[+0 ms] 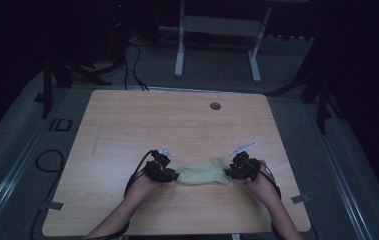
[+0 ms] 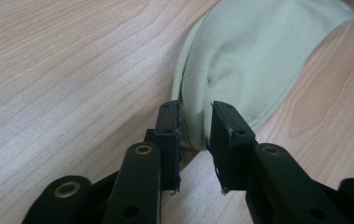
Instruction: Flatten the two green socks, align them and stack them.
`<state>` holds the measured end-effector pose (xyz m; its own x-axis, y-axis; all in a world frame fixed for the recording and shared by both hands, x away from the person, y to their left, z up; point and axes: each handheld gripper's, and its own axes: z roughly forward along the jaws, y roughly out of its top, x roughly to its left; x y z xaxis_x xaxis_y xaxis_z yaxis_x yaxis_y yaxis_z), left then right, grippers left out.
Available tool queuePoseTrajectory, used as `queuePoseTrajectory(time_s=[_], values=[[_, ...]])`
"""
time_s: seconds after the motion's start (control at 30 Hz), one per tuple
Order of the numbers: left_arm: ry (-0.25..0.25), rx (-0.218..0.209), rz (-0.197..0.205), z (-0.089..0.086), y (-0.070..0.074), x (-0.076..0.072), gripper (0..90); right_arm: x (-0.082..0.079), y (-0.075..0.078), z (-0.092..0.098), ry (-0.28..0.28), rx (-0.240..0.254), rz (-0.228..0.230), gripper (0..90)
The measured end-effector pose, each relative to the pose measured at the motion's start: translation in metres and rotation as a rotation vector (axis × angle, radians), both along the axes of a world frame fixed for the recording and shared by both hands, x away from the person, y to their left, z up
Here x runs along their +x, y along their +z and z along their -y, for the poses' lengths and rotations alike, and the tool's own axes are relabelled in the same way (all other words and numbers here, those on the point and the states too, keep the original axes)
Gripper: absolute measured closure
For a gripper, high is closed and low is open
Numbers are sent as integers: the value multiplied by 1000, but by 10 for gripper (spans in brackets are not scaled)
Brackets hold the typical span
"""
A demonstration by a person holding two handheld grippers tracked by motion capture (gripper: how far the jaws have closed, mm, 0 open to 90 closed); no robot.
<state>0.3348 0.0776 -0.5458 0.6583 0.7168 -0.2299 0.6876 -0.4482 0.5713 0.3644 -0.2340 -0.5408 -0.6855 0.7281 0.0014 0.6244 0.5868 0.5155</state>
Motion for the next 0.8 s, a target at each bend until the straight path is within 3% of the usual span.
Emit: queuePoseTrajectory(time_s=[0.13,0.2,0.33,0.5,0.6,0.67,0.7,0.77,0.8], values=[[10,-28,-1,-5,2,-2,668,4,0,0,-6,6,-3,600],[11,-42,4,-7,4,-3,623,5,0,0,-7,9,3,521],[12,-7,69,-8,10,-10,435,5,2,1,-24,25,4,448],[17,-35,77,-13,12,-12,315,0,12,6,-12,61,24,376],[35,-91,110,-16,10,-15,232,-4,16,8,-27,83,19,275],[27,-106,126,-17,7,-18,134,-9,17,10,0,99,25,178],[17,-115,142,-19,6,-20,134,-12,17,11,14,108,33,128],[29,-107,162,-21,3,-24,133,-17,18,13,18,121,53,131],[38,-124,174,-24,2,-25,131,-19,18,15,12,133,69,123]])
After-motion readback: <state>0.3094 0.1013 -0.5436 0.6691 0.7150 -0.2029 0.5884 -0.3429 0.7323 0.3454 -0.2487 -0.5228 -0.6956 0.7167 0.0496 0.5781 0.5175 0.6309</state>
